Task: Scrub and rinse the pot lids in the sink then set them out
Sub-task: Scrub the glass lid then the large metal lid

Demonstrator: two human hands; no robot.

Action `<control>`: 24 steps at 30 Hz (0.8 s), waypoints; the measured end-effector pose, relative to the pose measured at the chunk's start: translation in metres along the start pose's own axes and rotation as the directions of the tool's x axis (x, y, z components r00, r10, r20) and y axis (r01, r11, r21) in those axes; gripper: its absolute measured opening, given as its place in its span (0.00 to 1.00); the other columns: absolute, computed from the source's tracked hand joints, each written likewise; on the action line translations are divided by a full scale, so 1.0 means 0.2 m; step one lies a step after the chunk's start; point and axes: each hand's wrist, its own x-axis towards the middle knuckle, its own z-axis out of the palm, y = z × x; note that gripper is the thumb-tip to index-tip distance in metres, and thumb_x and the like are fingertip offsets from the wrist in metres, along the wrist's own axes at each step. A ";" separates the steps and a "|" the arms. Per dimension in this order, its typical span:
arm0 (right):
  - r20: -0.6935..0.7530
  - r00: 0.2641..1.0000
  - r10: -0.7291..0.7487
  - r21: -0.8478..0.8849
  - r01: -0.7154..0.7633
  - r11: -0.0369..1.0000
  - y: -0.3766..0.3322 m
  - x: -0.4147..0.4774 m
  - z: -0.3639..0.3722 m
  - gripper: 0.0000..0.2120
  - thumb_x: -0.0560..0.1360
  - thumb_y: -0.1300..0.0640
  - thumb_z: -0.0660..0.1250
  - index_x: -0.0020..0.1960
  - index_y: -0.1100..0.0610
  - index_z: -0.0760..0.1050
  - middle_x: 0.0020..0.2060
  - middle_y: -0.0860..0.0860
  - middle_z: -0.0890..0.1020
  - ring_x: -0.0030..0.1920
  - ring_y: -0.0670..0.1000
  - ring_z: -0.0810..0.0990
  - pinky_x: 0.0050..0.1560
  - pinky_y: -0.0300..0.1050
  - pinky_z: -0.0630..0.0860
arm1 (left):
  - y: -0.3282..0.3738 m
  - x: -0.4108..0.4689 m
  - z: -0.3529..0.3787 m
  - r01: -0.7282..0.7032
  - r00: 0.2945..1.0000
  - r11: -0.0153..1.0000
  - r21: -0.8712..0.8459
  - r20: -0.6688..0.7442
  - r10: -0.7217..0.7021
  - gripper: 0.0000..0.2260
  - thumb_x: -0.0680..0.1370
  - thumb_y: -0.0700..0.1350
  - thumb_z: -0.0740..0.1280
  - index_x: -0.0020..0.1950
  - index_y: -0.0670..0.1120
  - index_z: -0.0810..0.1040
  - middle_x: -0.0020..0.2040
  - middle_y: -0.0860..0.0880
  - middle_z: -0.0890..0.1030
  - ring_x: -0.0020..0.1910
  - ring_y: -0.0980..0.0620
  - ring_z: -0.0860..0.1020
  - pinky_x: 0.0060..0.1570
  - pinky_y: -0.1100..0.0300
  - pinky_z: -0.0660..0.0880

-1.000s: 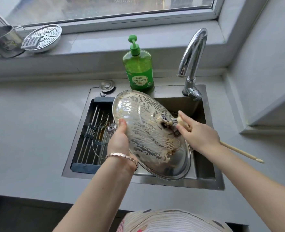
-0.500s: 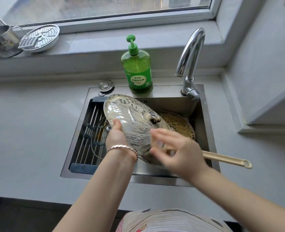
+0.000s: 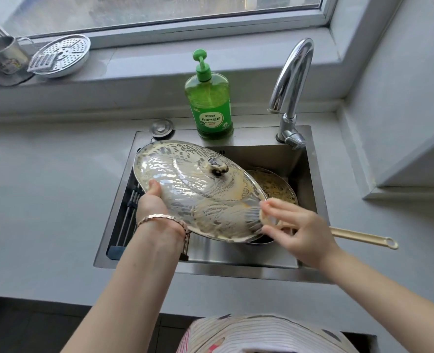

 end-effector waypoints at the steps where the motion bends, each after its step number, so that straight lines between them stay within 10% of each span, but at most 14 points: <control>1: 0.014 0.998 0.059 -0.021 -0.058 0.998 0.03 0.01 -0.01 0.20 0.68 0.49 0.73 0.57 0.36 0.71 0.55 0.26 0.69 0.54 0.34 0.75 0.54 0.42 0.78 | -0.01 0.00 0.00 0.002 1.000 1.000 0.001 -0.005 -0.002 0.12 0.78 0.51 0.64 0.42 0.44 0.72 0.45 0.44 0.78 0.51 0.41 0.78 0.57 0.39 0.72; 6: 0.049 0.988 -0.145 0.060 0.142 0.988 -0.06 -0.04 0.05 0.20 0.68 0.46 0.69 0.59 0.44 0.75 0.57 0.34 0.75 0.53 0.37 0.79 0.54 0.31 0.75 | -0.03 0.00 0.00 0.024 1.000 0.999 0.025 0.007 -0.024 0.12 0.77 0.51 0.65 0.42 0.42 0.72 0.42 0.44 0.78 0.43 0.42 0.77 0.57 0.39 0.72; 11: 0.040 0.945 0.325 0.002 -0.325 0.946 0.15 0.08 -0.06 0.20 0.71 0.50 0.71 0.59 0.36 0.72 0.63 0.38 0.74 0.51 0.40 0.77 0.50 0.31 0.72 | -0.03 0.01 -0.02 0.013 0.999 1.000 0.027 0.042 -0.014 0.12 0.76 0.52 0.66 0.42 0.43 0.73 0.44 0.44 0.79 0.43 0.43 0.79 0.56 0.39 0.73; 16: 0.150 0.978 0.143 0.159 -0.166 0.973 -0.02 0.08 0.00 0.21 0.70 0.51 0.72 0.55 0.30 0.70 0.61 0.38 0.74 0.55 0.36 0.76 0.55 0.41 0.75 | -0.04 -0.02 -0.01 0.026 0.997 0.998 0.050 0.072 -0.029 0.12 0.77 0.52 0.65 0.44 0.43 0.74 0.47 0.42 0.80 0.43 0.42 0.79 0.52 0.39 0.74; 21: 0.050 0.877 0.477 -0.020 -0.477 0.879 0.13 0.16 -0.04 0.19 0.72 0.48 0.68 0.63 0.42 0.74 0.60 0.40 0.77 0.55 0.46 0.77 0.55 0.49 0.75 | -0.07 -0.05 -0.03 0.055 0.991 0.995 0.083 0.113 -0.064 0.12 0.77 0.51 0.64 0.43 0.43 0.74 0.43 0.43 0.80 0.43 0.42 0.79 0.50 0.40 0.74; 24: 0.128 0.934 0.333 0.114 -0.348 0.931 0.03 0.09 0.00 0.20 0.71 0.52 0.71 0.60 0.39 0.73 0.58 0.37 0.73 0.49 0.36 0.77 0.51 0.40 0.76 | -0.05 -0.05 -0.02 0.046 0.991 0.996 0.078 0.125 -0.056 0.12 0.77 0.51 0.64 0.43 0.43 0.74 0.44 0.42 0.80 0.45 0.41 0.79 0.51 0.39 0.74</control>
